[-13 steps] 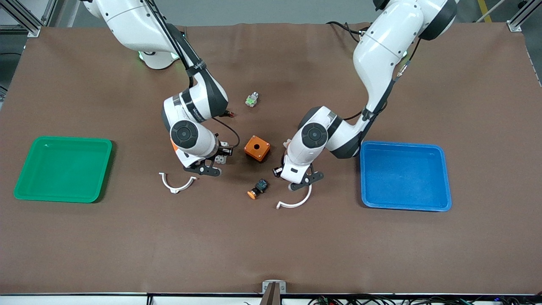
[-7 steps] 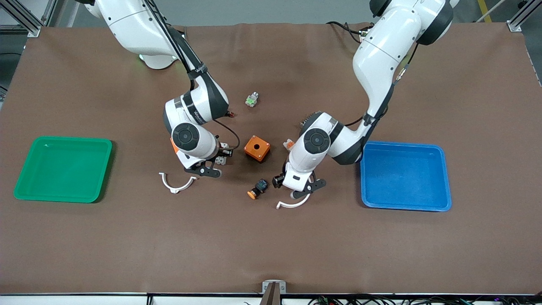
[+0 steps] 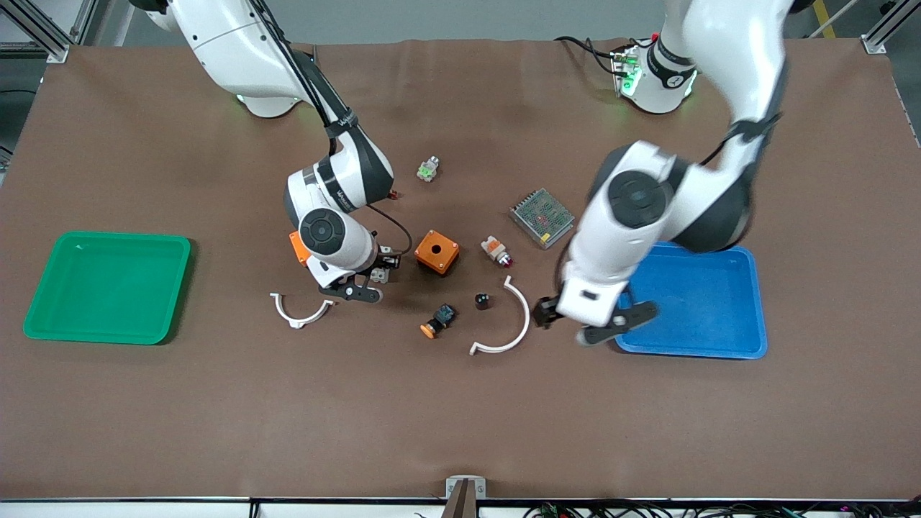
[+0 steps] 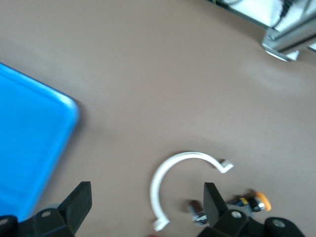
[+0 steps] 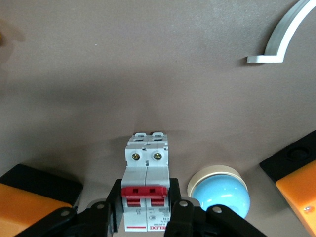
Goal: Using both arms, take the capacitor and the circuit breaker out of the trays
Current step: 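Lower the capacitor and breaker onto the table and open both grippers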
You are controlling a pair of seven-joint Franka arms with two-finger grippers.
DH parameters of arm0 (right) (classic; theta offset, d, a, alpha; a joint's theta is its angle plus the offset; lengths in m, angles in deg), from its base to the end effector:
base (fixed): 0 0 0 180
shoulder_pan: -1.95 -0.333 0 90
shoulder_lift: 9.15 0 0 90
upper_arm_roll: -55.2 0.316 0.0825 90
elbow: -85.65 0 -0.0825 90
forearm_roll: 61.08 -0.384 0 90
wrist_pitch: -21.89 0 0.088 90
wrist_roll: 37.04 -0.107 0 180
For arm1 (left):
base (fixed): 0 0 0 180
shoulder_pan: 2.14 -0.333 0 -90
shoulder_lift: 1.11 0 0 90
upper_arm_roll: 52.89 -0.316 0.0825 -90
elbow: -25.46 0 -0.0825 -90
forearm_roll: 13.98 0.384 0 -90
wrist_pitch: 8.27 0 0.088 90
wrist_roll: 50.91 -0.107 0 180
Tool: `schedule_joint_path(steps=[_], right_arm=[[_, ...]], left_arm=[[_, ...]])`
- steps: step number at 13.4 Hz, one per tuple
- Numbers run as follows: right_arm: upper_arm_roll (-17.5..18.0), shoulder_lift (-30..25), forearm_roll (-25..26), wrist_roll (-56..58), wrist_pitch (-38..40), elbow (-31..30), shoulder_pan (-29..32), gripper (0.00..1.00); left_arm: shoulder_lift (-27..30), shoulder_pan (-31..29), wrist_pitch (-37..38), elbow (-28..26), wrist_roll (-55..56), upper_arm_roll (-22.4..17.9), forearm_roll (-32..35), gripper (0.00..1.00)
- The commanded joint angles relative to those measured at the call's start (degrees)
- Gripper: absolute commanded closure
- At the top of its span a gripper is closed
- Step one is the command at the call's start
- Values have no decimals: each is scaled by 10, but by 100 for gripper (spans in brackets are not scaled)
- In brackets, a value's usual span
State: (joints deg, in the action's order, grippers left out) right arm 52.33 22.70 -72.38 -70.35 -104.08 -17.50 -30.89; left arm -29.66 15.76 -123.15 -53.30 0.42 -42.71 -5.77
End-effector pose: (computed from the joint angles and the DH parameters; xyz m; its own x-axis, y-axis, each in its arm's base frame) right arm 0.5477 0.3260 0.2259 0.9645 -0.1763 -0.1967 -0.1809 -0.9835 -0.0056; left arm 0.6464 -0.3071 0.4454 0.9186 0.3739 0.1277 0.3669 -0.9272 0.0755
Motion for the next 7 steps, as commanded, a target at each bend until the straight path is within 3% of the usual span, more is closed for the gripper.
schedule_joint_path(steps=[1, 2, 4, 7], right_arm=[[-5, 3, -14, -6, 1, 6, -7, 40], [-6, 2, -14, -11, 5, 6, -6, 0], [-6, -17, -13, -29, 41, 6, -6, 0], [-12, -92, -11, -27, 147, 9, 4, 0]], left_arm=[[86, -59, 77, -26, -98, 4, 9, 0], [109, -77, 99, -26, -145, 4, 9, 0], [147, -110, 146, -25, -224, 4, 8, 0], [193, -158, 194, -24, -321, 6, -2, 0]])
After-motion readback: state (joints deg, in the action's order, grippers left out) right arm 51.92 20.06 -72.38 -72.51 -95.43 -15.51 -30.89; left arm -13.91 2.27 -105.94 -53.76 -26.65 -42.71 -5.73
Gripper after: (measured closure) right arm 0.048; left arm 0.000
